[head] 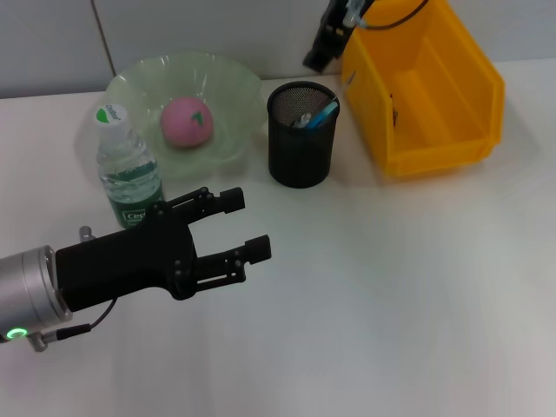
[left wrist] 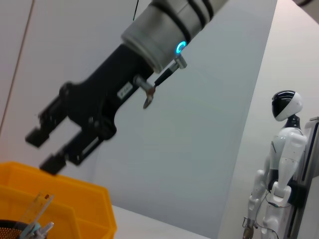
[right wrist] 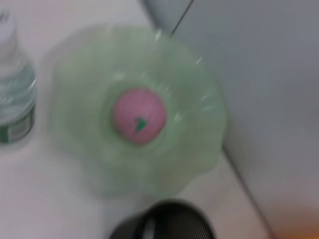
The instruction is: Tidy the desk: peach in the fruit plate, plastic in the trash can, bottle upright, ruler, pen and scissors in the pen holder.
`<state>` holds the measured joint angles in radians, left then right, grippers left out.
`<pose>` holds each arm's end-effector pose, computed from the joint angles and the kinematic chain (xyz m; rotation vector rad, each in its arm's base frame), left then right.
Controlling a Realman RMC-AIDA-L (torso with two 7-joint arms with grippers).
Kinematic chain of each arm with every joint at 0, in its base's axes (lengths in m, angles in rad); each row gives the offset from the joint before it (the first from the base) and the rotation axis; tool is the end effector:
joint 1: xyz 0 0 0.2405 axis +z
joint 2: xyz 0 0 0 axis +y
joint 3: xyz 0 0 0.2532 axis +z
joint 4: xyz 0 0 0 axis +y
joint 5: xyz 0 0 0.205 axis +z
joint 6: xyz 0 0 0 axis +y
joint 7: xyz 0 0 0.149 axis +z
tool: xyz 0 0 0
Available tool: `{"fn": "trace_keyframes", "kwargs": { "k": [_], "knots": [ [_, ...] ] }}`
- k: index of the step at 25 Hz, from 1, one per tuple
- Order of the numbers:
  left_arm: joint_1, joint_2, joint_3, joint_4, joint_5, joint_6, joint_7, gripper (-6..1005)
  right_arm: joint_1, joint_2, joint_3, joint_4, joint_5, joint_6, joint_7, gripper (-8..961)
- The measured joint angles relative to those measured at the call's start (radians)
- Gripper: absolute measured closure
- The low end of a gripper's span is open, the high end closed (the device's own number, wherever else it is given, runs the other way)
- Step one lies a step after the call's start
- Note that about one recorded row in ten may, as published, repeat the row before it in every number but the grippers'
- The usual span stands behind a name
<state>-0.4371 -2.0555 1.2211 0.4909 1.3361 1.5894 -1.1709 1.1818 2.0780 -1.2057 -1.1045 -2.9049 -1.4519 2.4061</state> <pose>-0.2225 0.2893 -0.0352 -2.7206 -0.4929 -1.1647 0.0351 0.4489 0.0201 -2.4660 0.2629 -0.5601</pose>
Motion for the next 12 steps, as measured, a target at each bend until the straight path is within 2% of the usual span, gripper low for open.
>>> {"fn": "trace_keyframes", "kwargs": {
  "k": [1,2,3,4,6,7,8,11,12],
  "knots": [
    [0.000,0.000,0.000,0.000,0.000,0.000,0.000,197,-0.037,0.005,0.001,-0.059,0.016,0.009,0.001,544],
    [0.000,0.000,0.001,0.000,0.000,0.000,0.000,197,-0.125,0.006,-0.001,-0.195,0.106,0.034,0.007,524],
    [0.000,0.000,0.001,0.000,0.000,0.000,0.000,197,-0.125,0.006,-0.001,-0.195,0.106,0.034,0.007,438],
    [0.000,0.000,0.001,0.000,0.000,0.000,0.000,197,-0.172,0.005,0.001,-0.254,0.170,0.047,0.007,353],
    [0.000,0.004,0.000,0.000,0.000,0.001,0.003,197,-0.259,0.001,0.014,-0.336,0.303,0.078,-0.001,350],
    [-0.002,0.006,0.001,0.000,0.000,0.000,0.003,197,-0.356,0.000,0.022,-0.412,0.451,0.109,-0.038,348],
    [-0.002,0.006,0.001,0.000,0.000,0.000,0.003,197,-0.356,0.000,0.022,-0.412,0.451,0.109,-0.038,347],
    [-0.003,0.007,0.003,0.000,0.000,0.000,0.003,197,-0.500,0.000,0.023,-0.479,0.667,0.148,-0.105,342],
    [-0.003,0.007,0.003,0.000,0.000,0.000,0.003,197,-0.580,0.000,0.034,-0.482,0.824,0.168,-0.157,340]
  ]
}}
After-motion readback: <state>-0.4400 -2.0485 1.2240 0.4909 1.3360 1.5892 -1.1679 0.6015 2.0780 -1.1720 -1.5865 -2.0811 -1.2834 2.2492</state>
